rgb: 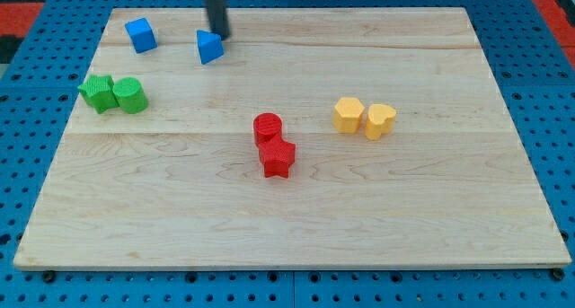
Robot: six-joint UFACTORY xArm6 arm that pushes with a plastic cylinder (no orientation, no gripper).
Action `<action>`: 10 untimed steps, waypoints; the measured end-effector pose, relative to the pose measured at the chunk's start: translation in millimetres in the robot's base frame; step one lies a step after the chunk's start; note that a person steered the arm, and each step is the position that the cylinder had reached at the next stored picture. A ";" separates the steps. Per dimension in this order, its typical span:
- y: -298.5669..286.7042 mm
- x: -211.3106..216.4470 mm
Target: Move the blue triangle to the right of the blue cube
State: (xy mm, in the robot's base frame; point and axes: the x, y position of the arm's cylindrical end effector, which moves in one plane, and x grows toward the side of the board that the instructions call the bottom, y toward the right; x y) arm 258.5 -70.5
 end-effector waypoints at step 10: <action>-89.8 51.0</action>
State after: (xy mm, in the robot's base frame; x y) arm 309.6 -160.3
